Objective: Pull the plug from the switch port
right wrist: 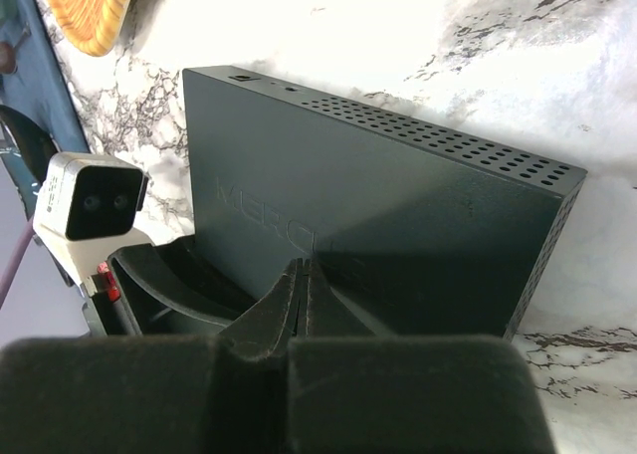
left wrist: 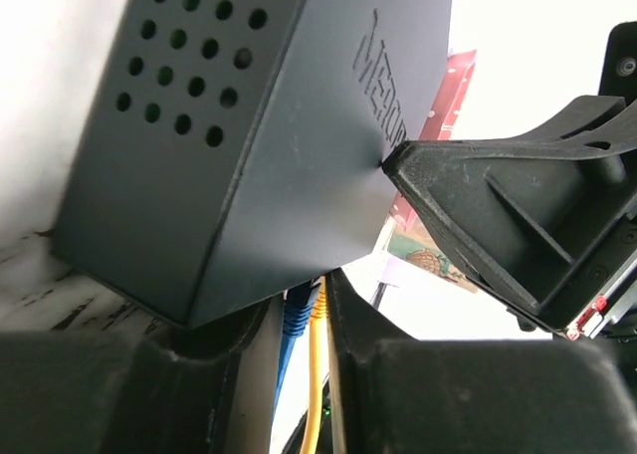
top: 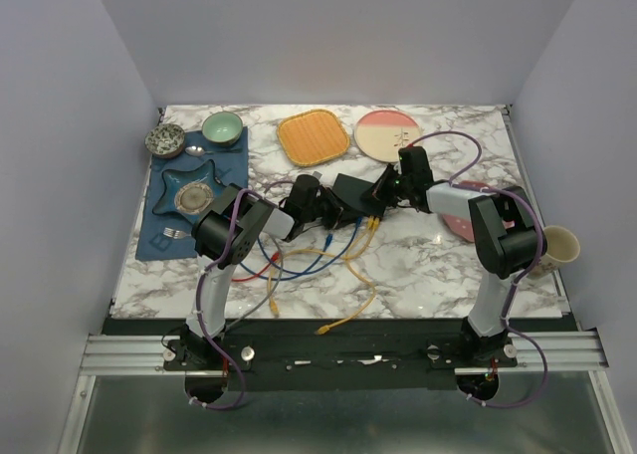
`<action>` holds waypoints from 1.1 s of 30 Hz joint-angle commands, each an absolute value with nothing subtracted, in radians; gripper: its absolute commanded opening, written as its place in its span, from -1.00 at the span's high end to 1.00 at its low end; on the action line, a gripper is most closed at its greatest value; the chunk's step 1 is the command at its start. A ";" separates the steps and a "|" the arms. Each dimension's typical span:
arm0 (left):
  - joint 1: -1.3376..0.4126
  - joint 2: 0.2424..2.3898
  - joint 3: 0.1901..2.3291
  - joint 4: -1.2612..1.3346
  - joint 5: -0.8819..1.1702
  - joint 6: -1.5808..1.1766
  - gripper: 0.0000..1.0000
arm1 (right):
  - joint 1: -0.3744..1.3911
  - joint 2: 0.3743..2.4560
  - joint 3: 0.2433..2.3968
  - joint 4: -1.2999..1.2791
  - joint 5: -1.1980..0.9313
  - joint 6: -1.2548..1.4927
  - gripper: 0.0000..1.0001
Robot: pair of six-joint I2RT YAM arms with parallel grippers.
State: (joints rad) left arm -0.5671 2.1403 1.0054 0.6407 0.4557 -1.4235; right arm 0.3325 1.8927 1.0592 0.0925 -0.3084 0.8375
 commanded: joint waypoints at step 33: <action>-0.554 2.209 0.965 0.621 0.434 -1.413 1.00 | 0.411 1.778 0.942 -0.055 -0.215 0.756 0.99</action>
